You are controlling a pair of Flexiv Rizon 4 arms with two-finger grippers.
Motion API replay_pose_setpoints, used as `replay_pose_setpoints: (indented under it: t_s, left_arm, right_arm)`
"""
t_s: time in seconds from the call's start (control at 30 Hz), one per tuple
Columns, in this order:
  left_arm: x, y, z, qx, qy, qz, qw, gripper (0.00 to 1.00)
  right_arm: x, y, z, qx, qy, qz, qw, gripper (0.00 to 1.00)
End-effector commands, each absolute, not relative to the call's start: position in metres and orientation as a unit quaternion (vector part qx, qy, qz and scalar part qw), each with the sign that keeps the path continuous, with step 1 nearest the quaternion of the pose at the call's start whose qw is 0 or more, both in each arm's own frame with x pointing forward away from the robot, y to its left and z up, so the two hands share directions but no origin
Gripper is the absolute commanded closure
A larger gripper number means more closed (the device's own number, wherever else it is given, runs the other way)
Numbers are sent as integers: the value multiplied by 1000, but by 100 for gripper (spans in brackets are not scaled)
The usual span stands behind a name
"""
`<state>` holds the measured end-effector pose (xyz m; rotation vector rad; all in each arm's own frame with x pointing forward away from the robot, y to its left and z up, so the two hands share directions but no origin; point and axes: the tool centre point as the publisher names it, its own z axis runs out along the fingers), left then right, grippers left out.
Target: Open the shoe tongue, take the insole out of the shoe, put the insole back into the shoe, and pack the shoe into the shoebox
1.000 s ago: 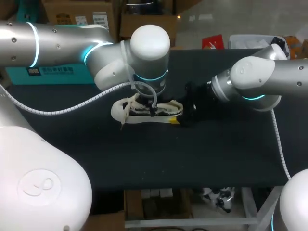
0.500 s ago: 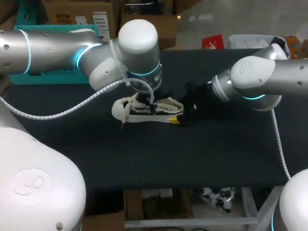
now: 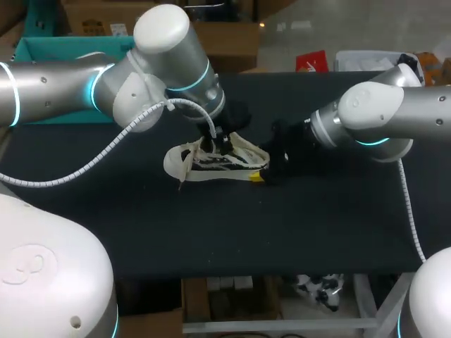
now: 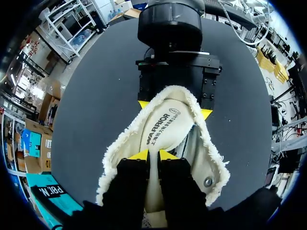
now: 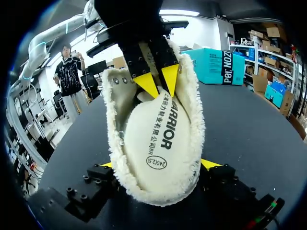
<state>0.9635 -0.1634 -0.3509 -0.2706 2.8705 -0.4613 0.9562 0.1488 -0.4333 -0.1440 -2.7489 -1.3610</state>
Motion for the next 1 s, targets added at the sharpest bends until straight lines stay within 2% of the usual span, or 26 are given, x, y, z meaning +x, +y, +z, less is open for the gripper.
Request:
replay_pose_setpoints:
  t_s: [0.03, 0.5, 1.0]
  left_arm:
    - [948, -167, -335, -88, 976, -170, 107, 100]
    - [931, -169, -307, -93, 966, -231, 62, 100]
    - [906, -174, -237, -5, 938, -345, -12, 100]
  right_arm:
    - [957, 152, -447, -46, -894, -445, 37, 100]
    - [957, 152, -447, -46, -894, -445, 37, 100]
    - [957, 152, -447, -46, -894, -445, 37, 100]
